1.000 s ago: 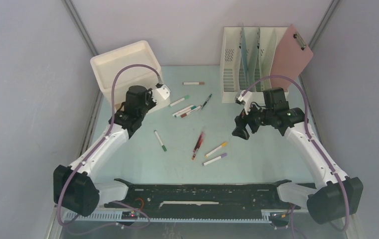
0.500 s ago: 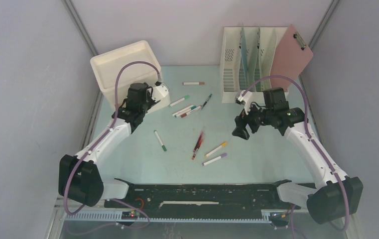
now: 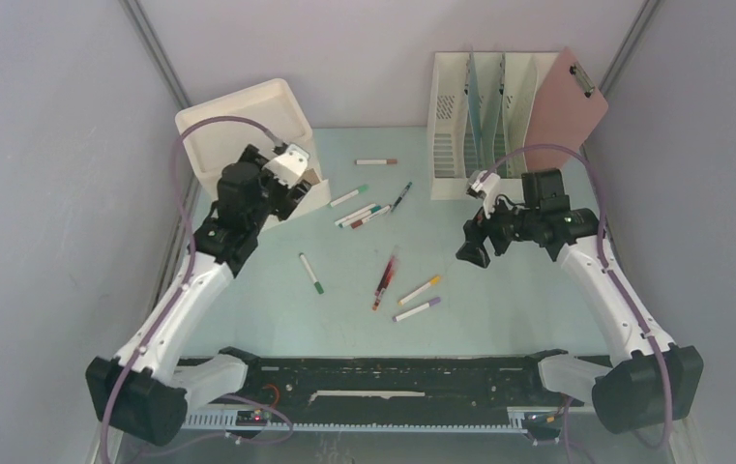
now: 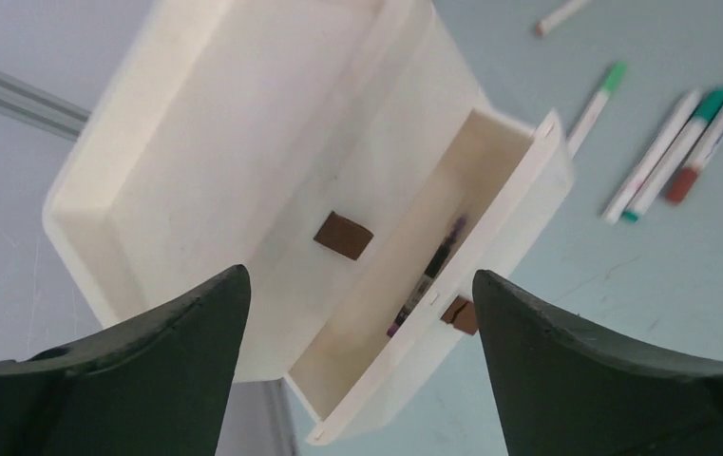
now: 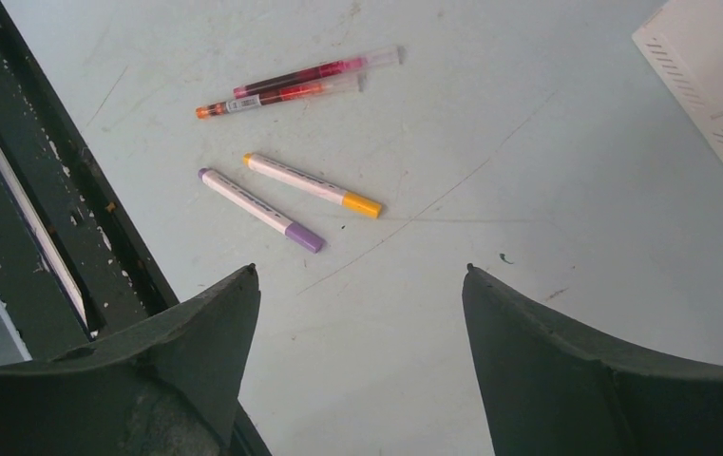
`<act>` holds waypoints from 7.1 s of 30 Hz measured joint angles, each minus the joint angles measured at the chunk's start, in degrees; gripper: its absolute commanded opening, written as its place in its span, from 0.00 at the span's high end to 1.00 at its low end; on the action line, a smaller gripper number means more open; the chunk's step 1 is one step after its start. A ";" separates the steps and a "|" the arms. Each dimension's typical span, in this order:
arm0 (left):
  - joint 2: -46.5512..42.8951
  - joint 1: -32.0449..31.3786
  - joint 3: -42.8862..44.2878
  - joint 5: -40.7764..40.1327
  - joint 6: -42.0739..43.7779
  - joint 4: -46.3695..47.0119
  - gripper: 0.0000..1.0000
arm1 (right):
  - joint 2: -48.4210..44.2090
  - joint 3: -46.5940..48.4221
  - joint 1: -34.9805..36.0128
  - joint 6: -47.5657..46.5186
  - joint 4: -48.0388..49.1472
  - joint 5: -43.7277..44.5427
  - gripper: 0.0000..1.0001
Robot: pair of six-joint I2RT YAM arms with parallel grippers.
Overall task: Organize the desk
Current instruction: Place the stationery in the drawer, then pick up the stationery from the center of the board, then place the stationery in the drawer.
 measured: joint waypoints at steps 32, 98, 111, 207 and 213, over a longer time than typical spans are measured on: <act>-10.23 -1.49 -15.63 28.57 -57.48 3.61 0.00 | 1.01 -0.04 -13.84 -1.29 -0.79 -9.18 0.06; 32.79 -33.92 -6.47 -1.97 -55.93 11.30 0.50 | -0.61 -0.07 -1.99 -1.70 0.52 -0.72 0.05; 31.50 -33.77 -6.69 -2.56 -55.80 12.44 0.61 | -0.59 -0.07 0.85 -1.79 0.52 -0.63 0.05; 12.15 -7.56 3.32 -17.25 -10.88 -3.91 1.00 | -2.54 -0.07 0.87 -2.21 0.52 -1.11 0.05; 14.29 -6.40 5.49 -17.31 -9.22 -3.69 1.00 | -2.54 -0.07 0.94 -2.34 0.52 -1.11 0.05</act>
